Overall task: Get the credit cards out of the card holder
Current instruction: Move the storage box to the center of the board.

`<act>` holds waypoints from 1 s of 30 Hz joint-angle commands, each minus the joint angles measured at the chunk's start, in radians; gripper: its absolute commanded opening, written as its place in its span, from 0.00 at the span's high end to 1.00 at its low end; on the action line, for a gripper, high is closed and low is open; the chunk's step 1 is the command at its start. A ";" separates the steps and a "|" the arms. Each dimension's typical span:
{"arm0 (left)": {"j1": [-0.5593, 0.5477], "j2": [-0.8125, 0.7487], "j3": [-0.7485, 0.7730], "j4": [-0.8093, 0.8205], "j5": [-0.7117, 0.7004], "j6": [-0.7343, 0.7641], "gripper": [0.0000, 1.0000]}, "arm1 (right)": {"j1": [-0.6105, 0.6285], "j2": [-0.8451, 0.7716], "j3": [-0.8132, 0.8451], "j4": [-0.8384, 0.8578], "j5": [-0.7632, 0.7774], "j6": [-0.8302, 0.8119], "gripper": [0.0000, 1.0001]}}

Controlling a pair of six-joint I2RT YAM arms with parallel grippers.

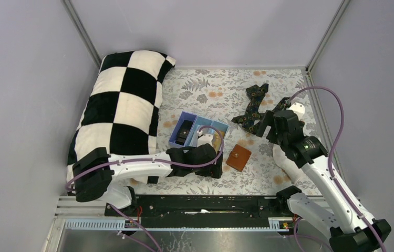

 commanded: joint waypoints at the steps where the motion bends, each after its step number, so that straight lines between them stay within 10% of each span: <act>1: -0.001 0.014 0.028 0.022 -0.116 -0.071 0.01 | 0.006 -0.051 -0.018 -0.018 0.046 0.021 0.00; 24: 0.225 0.171 0.110 0.130 -0.124 0.184 0.01 | 0.006 0.007 -0.173 0.046 -0.292 0.114 0.00; 30: 0.290 0.258 0.183 0.153 -0.072 0.241 0.01 | 0.008 0.024 -0.330 0.158 -0.381 0.208 0.14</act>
